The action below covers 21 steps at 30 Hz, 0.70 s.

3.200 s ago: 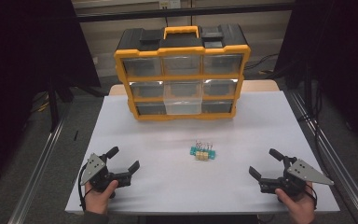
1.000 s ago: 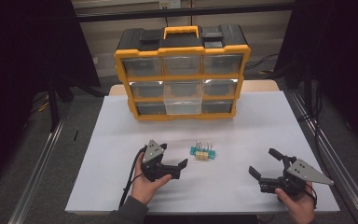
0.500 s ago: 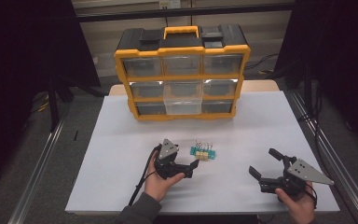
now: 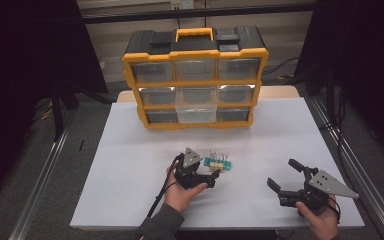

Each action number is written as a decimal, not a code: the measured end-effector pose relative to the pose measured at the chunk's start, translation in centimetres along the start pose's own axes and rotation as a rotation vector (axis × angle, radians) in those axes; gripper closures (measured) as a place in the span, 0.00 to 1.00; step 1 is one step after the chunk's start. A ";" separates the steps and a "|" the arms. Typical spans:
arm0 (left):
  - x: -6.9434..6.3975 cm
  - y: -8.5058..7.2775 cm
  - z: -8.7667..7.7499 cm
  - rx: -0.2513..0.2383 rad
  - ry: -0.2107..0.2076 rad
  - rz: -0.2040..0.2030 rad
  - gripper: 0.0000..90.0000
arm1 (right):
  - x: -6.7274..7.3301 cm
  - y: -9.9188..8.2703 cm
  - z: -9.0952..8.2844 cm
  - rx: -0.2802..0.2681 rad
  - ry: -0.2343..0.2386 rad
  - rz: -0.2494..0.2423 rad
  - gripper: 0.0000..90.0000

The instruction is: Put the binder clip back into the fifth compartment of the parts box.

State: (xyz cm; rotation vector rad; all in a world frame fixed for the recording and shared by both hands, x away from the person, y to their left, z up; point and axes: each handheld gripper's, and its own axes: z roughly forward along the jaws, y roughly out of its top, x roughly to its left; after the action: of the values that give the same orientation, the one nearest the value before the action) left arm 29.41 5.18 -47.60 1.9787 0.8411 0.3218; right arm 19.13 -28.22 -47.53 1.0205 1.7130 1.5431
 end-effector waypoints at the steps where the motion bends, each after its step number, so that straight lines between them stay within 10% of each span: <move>1: -0.1 0.0 0.2 -0.004 -0.005 0.000 0.17 | 0.0 0.0 0.0 0.000 -0.001 -0.001 0.03; 21: -1.4 0.6 2.3 0.082 0.031 0.014 0.37 | 0.0 0.0 -0.1 -0.005 0.000 -0.002 0.03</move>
State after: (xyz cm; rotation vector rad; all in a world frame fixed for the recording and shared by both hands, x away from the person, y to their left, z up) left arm 29.86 2.57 -48.17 2.0611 0.8727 0.3313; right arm 19.10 -28.26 -47.48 1.0157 1.7087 1.5455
